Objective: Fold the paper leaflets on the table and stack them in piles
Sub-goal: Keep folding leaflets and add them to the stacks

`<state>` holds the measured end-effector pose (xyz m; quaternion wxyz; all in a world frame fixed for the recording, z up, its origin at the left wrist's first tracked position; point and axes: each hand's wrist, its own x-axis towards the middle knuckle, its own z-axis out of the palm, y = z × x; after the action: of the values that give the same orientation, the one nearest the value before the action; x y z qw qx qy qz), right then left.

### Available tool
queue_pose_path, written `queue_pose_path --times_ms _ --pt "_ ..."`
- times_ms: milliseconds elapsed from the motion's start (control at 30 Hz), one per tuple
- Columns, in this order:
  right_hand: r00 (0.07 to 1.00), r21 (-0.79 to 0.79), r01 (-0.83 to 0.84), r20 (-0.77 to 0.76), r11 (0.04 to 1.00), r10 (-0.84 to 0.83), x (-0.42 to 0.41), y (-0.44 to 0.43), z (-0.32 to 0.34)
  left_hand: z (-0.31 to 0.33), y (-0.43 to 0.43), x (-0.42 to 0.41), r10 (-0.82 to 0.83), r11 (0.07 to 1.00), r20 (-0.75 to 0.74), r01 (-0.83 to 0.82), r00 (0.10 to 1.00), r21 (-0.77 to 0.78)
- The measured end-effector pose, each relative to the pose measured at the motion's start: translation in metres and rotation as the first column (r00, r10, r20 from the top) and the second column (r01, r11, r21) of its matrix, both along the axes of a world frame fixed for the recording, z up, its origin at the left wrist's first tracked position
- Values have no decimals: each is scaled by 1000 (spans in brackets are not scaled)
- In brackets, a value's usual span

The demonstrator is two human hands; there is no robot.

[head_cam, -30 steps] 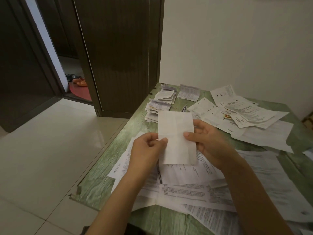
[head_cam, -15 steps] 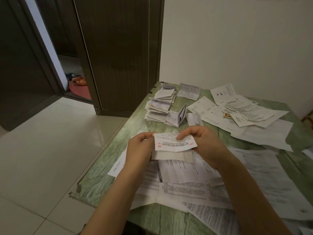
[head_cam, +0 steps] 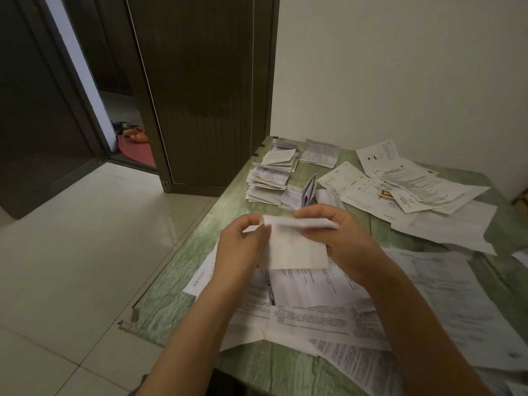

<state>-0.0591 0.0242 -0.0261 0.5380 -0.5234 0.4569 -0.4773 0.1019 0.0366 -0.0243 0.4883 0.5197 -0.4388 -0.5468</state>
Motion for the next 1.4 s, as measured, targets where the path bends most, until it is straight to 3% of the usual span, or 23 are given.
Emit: queue_pose_path --times_ms 67,133,233,333,467,633,767,900,1133,1400 --pt "1000 2 -5 3 1000 5 0 0 -1 0 0 -1 40 998 27 -39 999 -44" --pt "1000 7 -8 -1 1000 8 0 0 -1 2 -1 -2 47 999 -22 -47 999 18" --pt "998 -62 1 -58 998 -5 -2 0 1 2 -6 1 -35 972 -148 68 988 223" --pt "994 -132 16 -104 991 -30 0 1 2 -2 -6 3 -180 932 -127 210 975 297" --pt "987 -117 53 -146 992 -70 4 2 0 -4 -1 2 -191 958 -52 198 980 206" --pt "980 105 100 -184 989 -79 5 -2 -4 -5 -2 3 -124 980 -49 130 991 154" --pt "991 220 107 -99 970 -87 7 -2 -6 -7 -5 5 -66 988 -46 72 997 139" --pt "996 161 23 -84 987 -10 7 2 -3 -5 -4 7 -52 991 -81 62 995 122" --pt "988 56 44 -147 997 -35 5 4 -5 -3 -2 4 -39 997 -26 41 999 66" --pt "994 104 15 -108 994 -4 5 3 -1 -2 -2 -1 17 1000 6 -17 1000 -16"
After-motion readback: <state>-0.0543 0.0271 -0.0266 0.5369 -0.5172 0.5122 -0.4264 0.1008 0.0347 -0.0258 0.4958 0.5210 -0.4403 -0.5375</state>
